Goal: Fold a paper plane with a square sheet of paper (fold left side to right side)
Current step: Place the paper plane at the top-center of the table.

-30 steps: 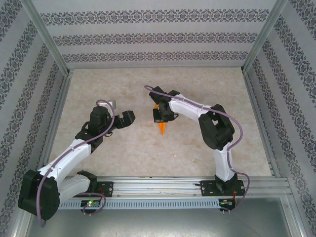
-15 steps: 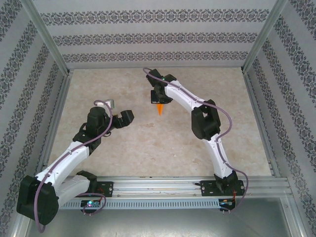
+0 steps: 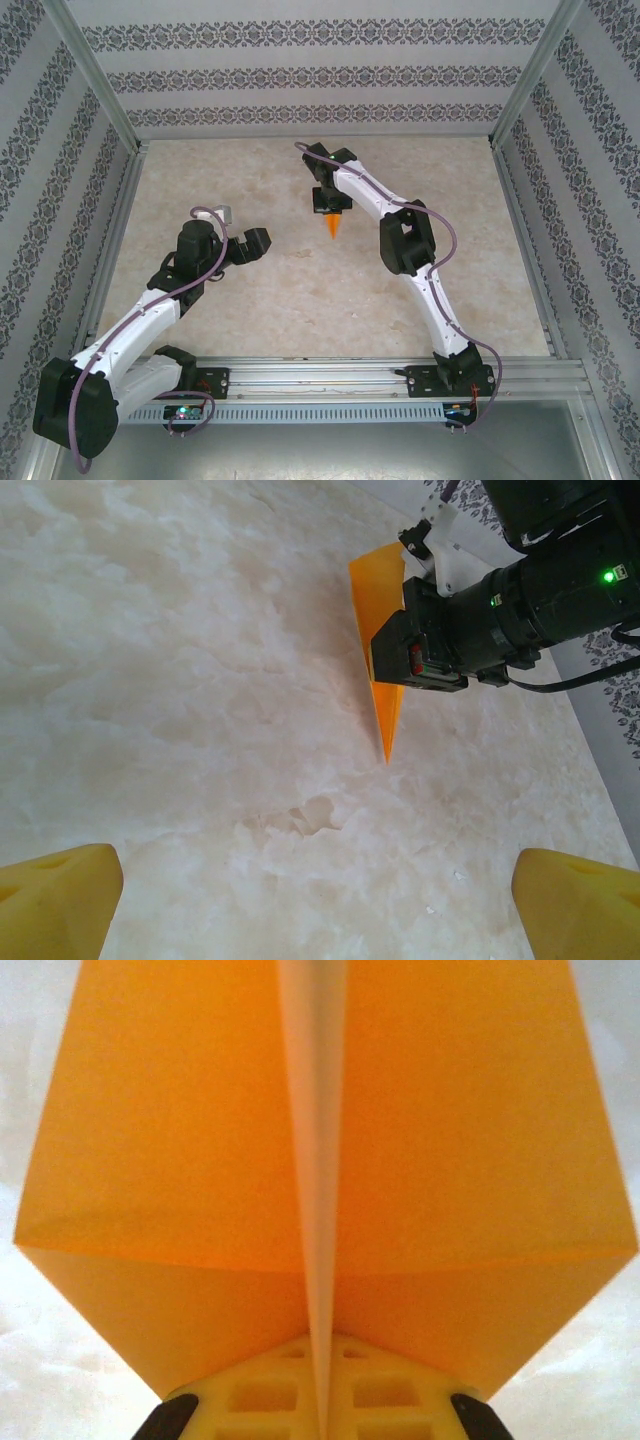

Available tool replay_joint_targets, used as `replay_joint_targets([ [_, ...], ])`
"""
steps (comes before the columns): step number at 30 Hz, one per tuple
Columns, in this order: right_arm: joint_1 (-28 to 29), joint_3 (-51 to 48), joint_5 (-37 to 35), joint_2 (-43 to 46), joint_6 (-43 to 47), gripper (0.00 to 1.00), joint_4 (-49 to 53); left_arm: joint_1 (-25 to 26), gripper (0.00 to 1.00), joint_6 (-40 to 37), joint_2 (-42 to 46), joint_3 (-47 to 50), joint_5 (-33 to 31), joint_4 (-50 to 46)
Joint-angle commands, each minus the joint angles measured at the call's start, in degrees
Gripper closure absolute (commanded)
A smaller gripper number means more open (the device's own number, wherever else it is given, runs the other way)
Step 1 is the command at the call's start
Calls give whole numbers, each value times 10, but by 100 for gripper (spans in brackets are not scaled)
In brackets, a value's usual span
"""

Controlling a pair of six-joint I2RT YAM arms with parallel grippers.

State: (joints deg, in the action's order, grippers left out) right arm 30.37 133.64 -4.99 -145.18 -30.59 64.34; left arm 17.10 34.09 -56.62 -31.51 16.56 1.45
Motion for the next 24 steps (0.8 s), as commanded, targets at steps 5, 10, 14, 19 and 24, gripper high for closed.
replay_joint_targets([
  [5,-2,21,12,-28,10,94,23,-11,0,0,3,4,10,-8],
  [10,-2,22,20,-38,5,92,22,-11,0,1,-1,0,11,-6],
  [14,-3,22,25,-41,5,88,21,-11,0,2,-3,-1,12,-5],
  [19,-4,21,30,-42,7,80,21,-10,0,0,-3,-4,12,-9],
  [24,-4,18,35,-41,8,68,21,-11,0,-4,-3,-9,9,-13],
])
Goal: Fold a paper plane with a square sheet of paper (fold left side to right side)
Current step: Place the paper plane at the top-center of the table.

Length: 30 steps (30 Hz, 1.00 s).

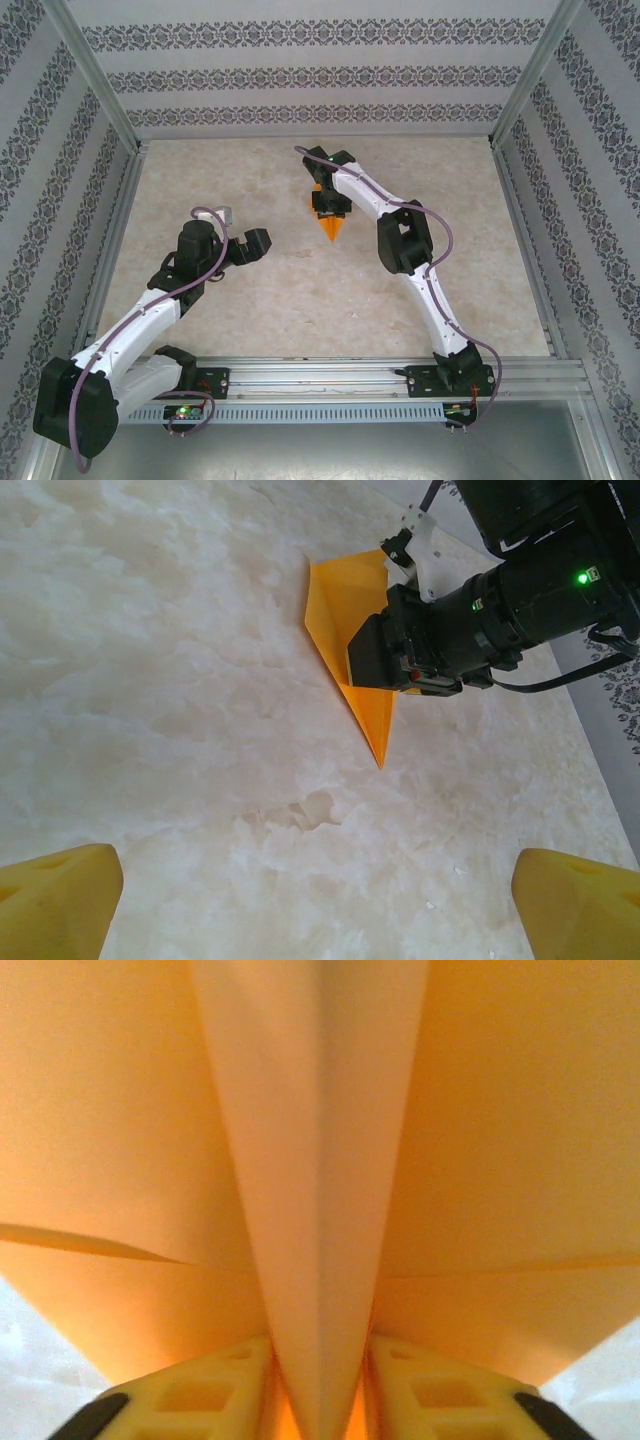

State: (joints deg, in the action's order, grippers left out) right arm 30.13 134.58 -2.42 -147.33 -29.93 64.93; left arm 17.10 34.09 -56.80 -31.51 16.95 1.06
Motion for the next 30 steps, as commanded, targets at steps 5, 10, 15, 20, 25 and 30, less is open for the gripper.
replay_joint_targets([
  [5,-2,0,11,-13,1,58,12,-11,0,-12,-2,-17,2,-17],
  [10,-2,-10,11,7,5,57,5,-11,0,-19,-3,-25,0,-24],
  [15,-5,-11,12,24,8,58,3,-11,0,-19,-3,-26,-2,-26],
  [20,-5,-10,9,37,10,60,4,-11,0,-19,0,-28,-1,-32],
  [25,-5,-11,5,46,15,60,8,-11,0,-21,4,-28,-3,-34],
  [30,-3,-12,6,49,15,60,11,-11,0,-20,5,-29,-2,-35],
])
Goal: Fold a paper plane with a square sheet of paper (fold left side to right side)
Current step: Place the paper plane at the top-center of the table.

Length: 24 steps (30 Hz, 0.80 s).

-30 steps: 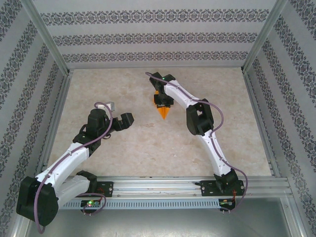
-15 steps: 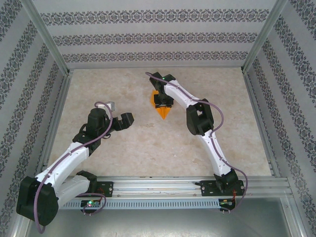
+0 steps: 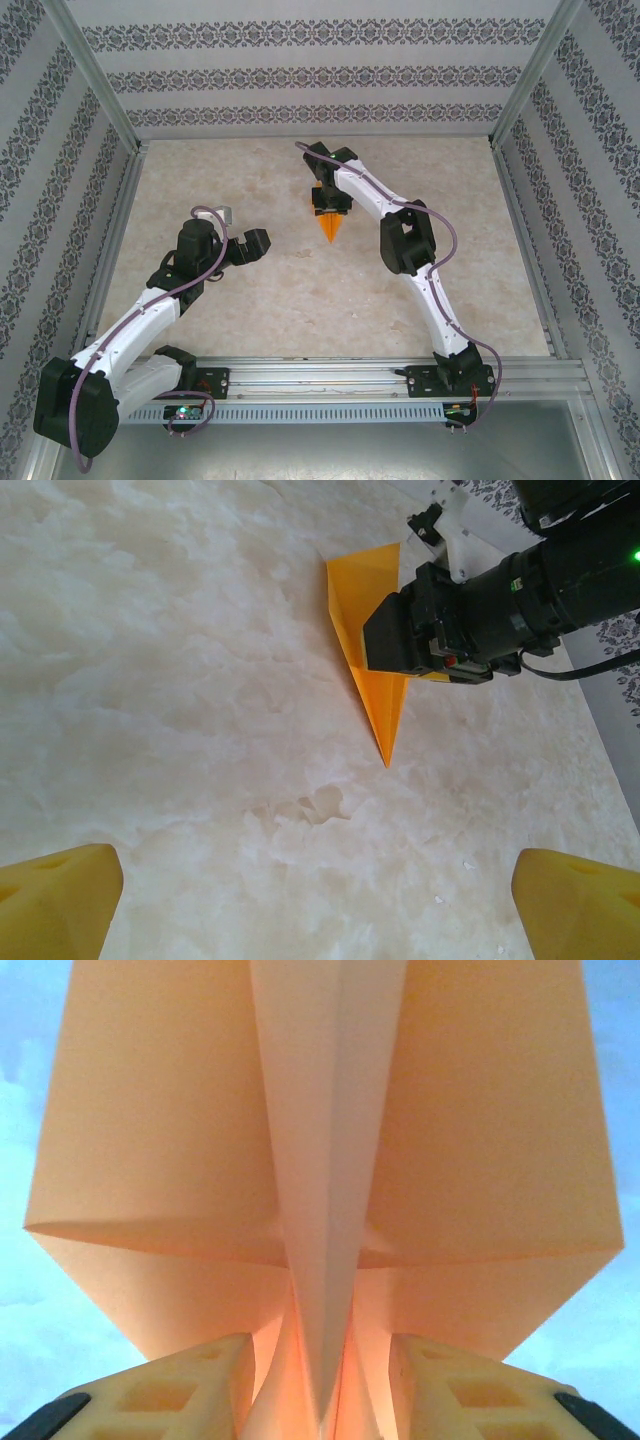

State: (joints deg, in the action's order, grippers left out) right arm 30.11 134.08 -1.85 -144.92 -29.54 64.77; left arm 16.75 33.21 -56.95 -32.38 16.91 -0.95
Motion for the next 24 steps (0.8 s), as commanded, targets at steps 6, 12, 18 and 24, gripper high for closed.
replay_joint_targets([
  [6,-2,-7,-2,30,10,59,15,-8,0,-11,9,-20,-3,-18],
  [12,-1,-18,-6,44,10,58,16,-8,0,-11,15,-21,-4,-22],
  [18,5,-44,-15,79,16,54,15,-9,0,-12,22,-25,-11,-30],
  [24,19,-99,-21,146,29,47,7,-9,0,-6,31,-30,-14,-31],
])
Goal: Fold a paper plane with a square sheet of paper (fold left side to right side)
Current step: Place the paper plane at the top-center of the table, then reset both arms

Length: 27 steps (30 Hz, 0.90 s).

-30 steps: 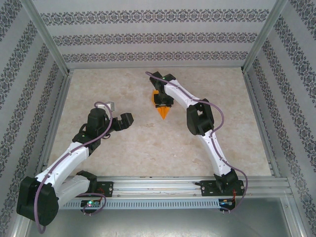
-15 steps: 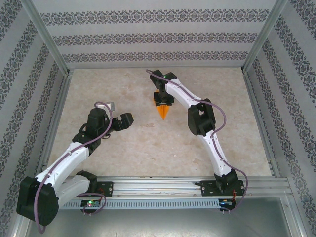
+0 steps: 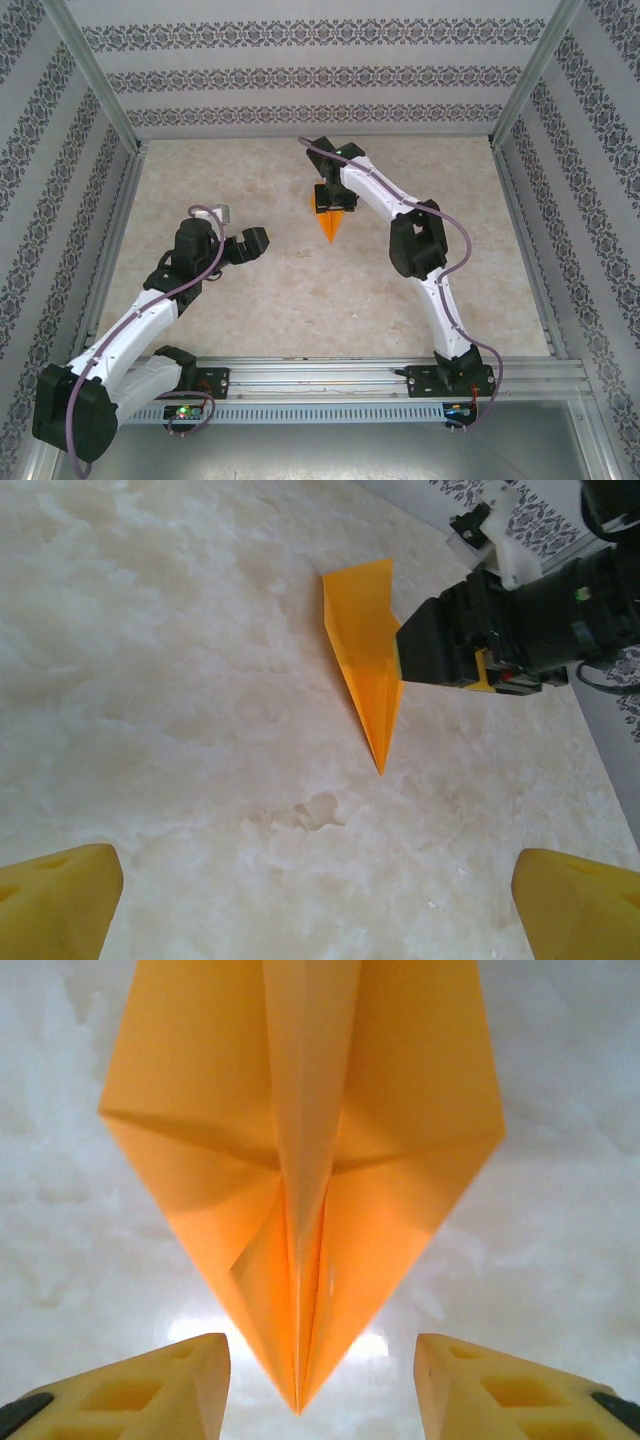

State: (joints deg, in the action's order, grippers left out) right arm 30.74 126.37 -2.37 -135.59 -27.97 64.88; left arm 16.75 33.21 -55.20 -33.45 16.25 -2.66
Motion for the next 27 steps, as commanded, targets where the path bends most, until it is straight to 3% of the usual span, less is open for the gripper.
replay_joint_targets([
  [1,14,-34,-16,65,13,46,2,-10,0,-3,15,-19,-9,-14],
  [16,35,-354,-64,381,38,33,-83,-35,0,31,62,-13,-49,-41],
  [27,-4,-646,-114,653,94,6,-250,-55,0,8,67,-23,-88,-76],
])
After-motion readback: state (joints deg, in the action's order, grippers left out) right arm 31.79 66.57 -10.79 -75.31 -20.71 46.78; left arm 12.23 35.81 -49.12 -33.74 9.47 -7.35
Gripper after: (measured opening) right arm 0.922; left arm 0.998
